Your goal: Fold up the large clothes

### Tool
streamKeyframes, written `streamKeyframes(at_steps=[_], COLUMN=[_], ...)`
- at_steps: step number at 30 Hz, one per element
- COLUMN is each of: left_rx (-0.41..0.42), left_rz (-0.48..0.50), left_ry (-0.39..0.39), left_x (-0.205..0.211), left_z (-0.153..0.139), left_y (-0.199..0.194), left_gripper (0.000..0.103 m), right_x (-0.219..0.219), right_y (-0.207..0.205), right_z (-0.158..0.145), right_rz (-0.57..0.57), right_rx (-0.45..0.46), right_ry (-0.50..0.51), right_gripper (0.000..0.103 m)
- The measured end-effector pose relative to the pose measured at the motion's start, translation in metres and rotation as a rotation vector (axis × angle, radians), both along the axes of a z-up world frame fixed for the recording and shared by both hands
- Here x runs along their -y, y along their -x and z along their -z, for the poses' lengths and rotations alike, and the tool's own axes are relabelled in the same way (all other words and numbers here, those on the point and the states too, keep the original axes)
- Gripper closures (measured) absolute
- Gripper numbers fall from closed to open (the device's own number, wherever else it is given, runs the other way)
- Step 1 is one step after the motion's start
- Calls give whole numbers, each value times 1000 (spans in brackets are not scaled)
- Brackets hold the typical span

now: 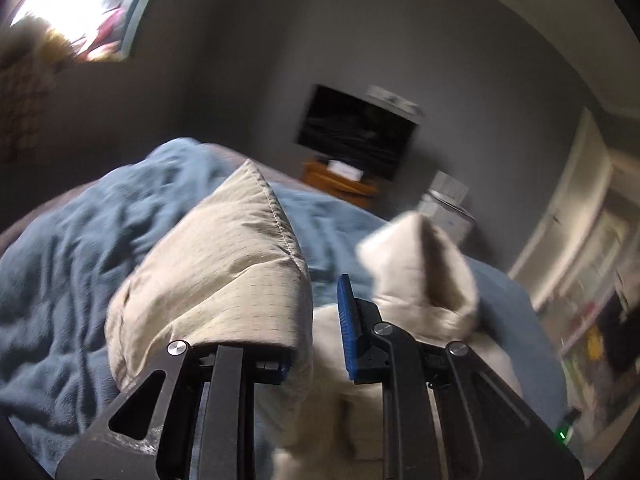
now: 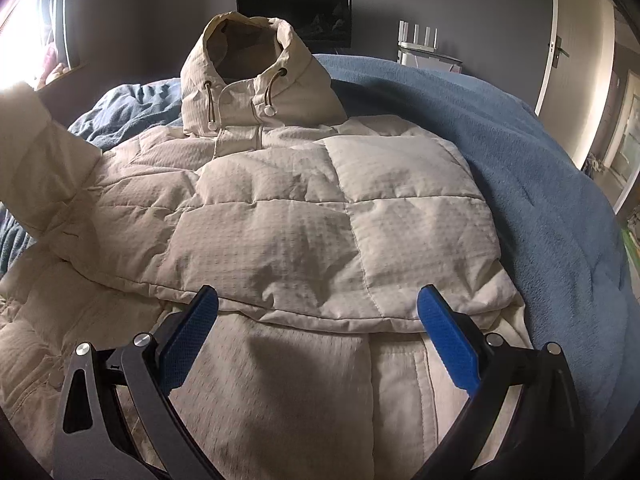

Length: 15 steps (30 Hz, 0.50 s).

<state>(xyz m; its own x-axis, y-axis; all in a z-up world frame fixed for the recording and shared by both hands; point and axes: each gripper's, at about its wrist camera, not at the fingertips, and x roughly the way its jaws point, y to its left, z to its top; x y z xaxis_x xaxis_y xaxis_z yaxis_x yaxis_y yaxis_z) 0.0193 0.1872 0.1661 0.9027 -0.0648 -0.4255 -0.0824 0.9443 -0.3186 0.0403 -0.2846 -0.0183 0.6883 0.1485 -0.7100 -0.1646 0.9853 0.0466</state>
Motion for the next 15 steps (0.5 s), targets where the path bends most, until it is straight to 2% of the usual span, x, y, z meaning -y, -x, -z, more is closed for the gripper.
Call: streamKeyframes(at_steps=[3,7,13,15], left_rx=[11,-1,-97,-152], left_rz=[110,217,392,450], left_ry=[-47,-129,-166,-208], left_x=[50,106,166,185], left_z=[-6,8,58,85], left_y=[-2,-5,-16,-16], left_gripper=[84,84,84,84], right_x=[6,14,20,19], right_y=[-1,-1,0,0], right_z=[1,0,-2,-1], right_rz=[10,35,64,63], right_rx=[-9,-9,7,2], right_ry=[-29,-64,-77,-75], right_gripper=[7,7,7,7])
